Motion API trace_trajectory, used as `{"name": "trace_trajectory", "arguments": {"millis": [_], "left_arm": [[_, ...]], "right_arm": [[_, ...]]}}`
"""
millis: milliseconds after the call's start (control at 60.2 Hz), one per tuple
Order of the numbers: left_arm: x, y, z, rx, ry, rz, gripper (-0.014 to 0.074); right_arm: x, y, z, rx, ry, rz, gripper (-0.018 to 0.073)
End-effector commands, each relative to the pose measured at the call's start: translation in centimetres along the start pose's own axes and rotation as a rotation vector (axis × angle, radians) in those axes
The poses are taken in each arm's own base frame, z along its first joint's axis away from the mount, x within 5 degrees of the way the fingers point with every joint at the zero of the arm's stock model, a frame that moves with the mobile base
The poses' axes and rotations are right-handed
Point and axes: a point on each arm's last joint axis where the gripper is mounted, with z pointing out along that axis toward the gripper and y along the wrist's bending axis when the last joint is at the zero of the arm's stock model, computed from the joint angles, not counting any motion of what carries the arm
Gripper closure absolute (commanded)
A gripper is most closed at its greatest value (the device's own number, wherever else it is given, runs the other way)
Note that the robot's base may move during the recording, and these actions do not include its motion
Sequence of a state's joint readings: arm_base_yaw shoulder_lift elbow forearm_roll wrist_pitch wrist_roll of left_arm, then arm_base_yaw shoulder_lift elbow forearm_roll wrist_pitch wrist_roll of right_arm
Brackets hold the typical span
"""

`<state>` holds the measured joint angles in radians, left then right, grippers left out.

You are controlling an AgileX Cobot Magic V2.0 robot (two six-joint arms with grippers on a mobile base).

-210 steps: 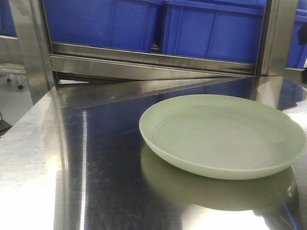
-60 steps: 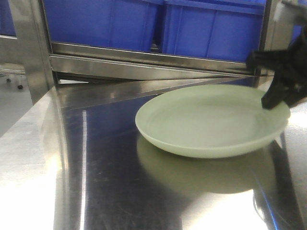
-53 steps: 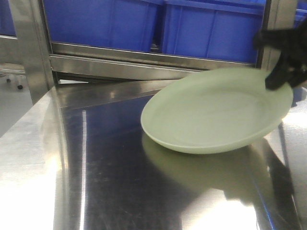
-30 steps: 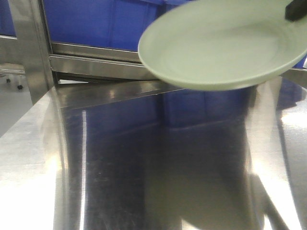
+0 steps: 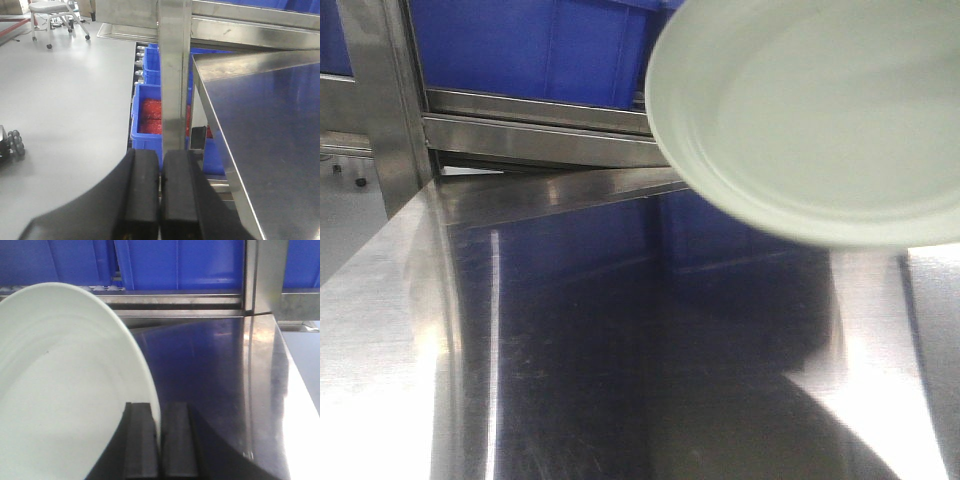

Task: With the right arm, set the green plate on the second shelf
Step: 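Close the right gripper on the plate rim and lift it upright, then hold the plate raised in the right gripper while backing away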

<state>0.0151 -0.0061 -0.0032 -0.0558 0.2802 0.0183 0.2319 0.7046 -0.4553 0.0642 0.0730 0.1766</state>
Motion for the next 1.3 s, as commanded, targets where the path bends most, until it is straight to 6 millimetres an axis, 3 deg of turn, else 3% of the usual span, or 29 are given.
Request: {"name": "trace_trajectory", "arguments": {"millis": [0, 249, 581, 1278], "left_arm": [[0.5, 0.0, 0.2, 0.001, -0.061, -0.002, 0.0472], [0.5, 0.0, 0.2, 0.001, -0.061, -0.002, 0.0472], [0.5, 0.0, 0.2, 0.001, -0.061, -0.002, 0.0472], [0.5, 0.0, 0.2, 0.001, -0.061, -0.002, 0.0472]], "right_arm": [[-1.5, 0.2, -1.2, -0.028, -0.173, -0.022, 0.0502], [-0.1, -0.2, -3.5, -0.028, -0.233, -0.033, 0.0503], [2.2, -1.8, -5.1, 0.07, -0.283, -0.022, 0.0503], [2.3, -1.8, -5.3, 0.069, -0.289, -0.023, 0.0504]]}}
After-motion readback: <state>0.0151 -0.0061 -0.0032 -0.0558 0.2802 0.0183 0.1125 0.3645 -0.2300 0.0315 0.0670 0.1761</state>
